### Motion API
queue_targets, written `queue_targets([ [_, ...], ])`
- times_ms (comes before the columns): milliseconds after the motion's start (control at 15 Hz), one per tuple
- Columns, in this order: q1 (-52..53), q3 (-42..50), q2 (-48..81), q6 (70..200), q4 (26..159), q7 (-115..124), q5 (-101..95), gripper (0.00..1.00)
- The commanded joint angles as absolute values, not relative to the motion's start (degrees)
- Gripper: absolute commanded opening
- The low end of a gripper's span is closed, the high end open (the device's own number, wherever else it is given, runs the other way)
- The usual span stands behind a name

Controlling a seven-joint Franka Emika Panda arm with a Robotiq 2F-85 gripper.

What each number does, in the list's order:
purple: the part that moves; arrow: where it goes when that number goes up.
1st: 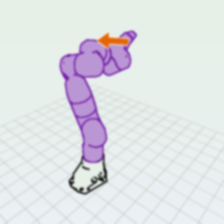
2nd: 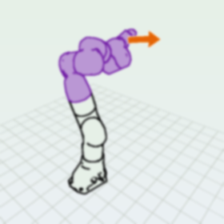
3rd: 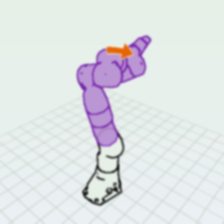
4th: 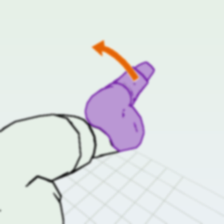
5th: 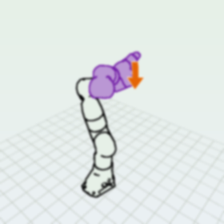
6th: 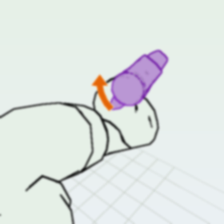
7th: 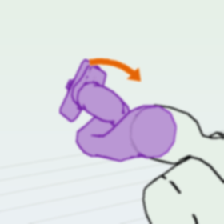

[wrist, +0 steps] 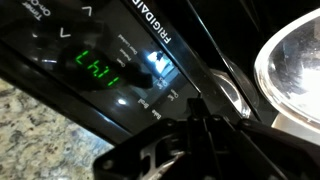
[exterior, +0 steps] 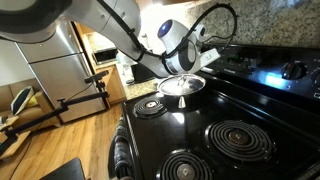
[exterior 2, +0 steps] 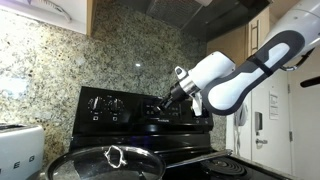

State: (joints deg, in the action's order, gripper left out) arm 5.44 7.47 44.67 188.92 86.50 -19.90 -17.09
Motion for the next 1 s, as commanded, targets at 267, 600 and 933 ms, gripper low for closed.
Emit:
queue_targets([
  [267,8.8,12.9,40.1,190.6,93.6,-18.2,-15.4,0.0],
  [600,7.9,12.7,41.9,189.1,91.2,-17.8,-16.1,0.14],
  [933,8.1,12.8,41.7,189.1,91.4,-17.8,-16.0,0.27],
])
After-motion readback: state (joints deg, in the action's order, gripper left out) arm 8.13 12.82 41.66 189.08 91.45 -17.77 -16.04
